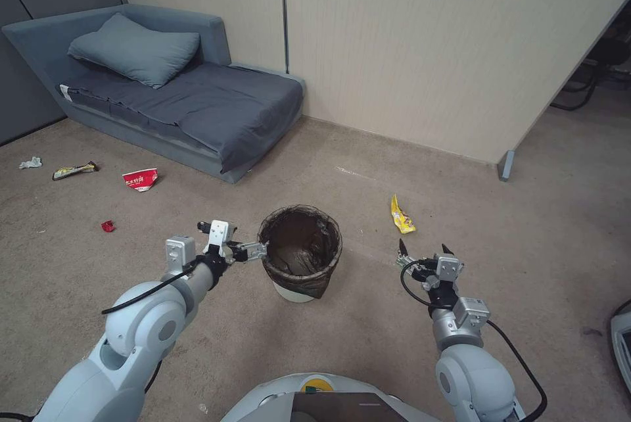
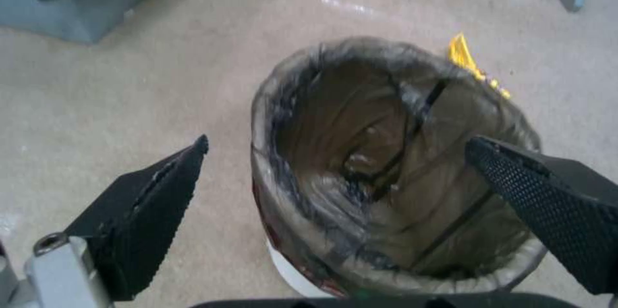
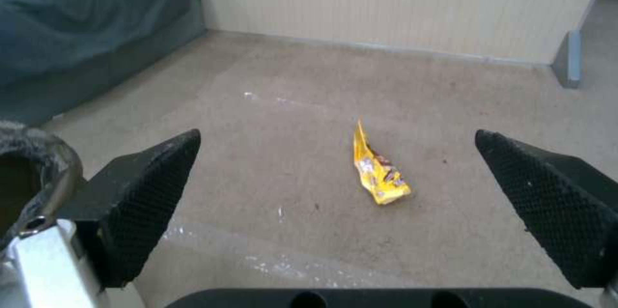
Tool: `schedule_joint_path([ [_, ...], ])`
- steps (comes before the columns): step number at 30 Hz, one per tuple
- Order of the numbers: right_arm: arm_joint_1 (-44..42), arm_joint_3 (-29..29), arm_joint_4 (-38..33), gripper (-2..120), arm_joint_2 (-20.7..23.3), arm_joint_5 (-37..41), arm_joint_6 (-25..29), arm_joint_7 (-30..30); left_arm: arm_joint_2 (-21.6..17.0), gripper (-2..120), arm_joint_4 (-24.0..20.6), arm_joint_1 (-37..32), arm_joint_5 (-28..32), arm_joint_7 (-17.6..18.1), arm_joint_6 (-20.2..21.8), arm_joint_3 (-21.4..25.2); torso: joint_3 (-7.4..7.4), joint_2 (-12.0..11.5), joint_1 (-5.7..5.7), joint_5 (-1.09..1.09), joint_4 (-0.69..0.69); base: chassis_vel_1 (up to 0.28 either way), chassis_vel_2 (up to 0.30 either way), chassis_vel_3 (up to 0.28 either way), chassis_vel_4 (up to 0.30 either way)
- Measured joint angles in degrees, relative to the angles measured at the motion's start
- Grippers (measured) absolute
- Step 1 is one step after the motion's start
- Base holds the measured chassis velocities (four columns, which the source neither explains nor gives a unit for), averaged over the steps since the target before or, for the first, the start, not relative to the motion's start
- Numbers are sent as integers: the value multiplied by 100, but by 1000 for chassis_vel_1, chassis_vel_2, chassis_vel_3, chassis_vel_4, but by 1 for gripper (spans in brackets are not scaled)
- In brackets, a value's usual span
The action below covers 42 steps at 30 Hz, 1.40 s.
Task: Pick up the trash bin, then pick up the garbage from the floor and place it into the trash bin.
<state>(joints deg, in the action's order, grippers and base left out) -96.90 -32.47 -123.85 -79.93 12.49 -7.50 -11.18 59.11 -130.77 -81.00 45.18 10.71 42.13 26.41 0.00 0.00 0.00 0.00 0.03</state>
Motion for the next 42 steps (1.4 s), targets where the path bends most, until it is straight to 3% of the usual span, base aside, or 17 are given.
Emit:
schedule_joint_path([
  [8, -126, -21, 34, 100, -149, -123, 9, -42, 18, 100, 832, 670, 56, 165, 11, -619, 0, 0, 0, 0, -5, 0, 0, 0, 0],
  [14, -137, -65, 45, 100, -197, -145, 31, -57, 86, 100, 1208, 914, 28, 305, 10, -803, 0, 0, 0, 0, -3, 0, 0, 0, 0],
  [30, -97, -59, 169, 100, -248, -197, 52, -77, 160, 100, 1658, 1339, 86, 1, 5, -1185, 0, 0, 0, 0, -3, 0, 0, 0, 0],
  [42, -72, -33, 228, 100, -234, -187, 69, -78, 394, 100, 2175, 1538, 99, 188, 1, -984, 0, 0, 0, 0, -3, 0, 0, 0, 0],
])
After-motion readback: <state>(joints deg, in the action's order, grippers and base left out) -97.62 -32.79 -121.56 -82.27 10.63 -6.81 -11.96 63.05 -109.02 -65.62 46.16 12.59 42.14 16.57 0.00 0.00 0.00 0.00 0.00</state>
